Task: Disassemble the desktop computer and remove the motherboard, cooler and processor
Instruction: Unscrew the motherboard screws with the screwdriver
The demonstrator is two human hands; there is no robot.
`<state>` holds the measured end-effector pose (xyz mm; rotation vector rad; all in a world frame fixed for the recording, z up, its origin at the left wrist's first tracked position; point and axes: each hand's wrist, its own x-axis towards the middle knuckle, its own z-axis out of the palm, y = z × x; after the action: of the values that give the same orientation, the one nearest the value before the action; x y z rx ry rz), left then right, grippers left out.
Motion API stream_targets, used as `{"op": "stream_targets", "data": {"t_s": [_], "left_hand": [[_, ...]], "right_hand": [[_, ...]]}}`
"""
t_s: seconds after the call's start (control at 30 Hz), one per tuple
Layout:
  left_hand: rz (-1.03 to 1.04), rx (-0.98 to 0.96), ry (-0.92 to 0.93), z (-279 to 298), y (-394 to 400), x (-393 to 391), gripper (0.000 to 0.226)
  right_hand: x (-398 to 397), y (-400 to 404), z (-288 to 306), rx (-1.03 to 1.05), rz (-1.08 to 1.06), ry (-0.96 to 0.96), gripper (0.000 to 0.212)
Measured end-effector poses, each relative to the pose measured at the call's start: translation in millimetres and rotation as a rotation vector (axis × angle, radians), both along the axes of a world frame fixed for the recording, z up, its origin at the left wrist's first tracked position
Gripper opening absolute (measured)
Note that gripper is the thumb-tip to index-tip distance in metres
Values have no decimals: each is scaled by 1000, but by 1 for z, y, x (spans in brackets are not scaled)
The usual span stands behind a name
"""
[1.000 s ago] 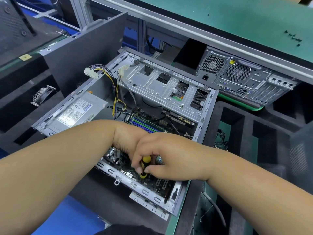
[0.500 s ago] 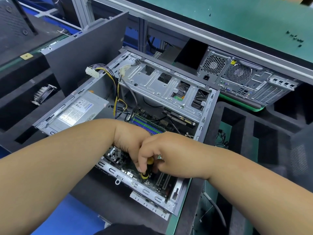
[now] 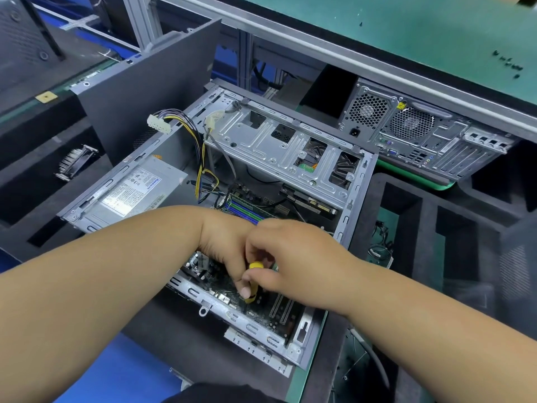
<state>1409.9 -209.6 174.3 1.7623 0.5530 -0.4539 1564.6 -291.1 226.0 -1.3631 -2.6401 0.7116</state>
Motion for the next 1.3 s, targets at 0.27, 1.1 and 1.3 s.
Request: {"op": "stream_targets", "data": {"t_s": [0.27,1.1,1.3], "left_hand": [[3,17,12,-4,6,-5,24],[166,-88,-80,-12,10,-8,44],[264,-78,-88,-12,14,-6,49]], "right_hand": [[5,9,5,-148,88,42,20],[6,-1,-10,-248,138,-58,40],[2,1,-17,-220,188,-96,28]]}}
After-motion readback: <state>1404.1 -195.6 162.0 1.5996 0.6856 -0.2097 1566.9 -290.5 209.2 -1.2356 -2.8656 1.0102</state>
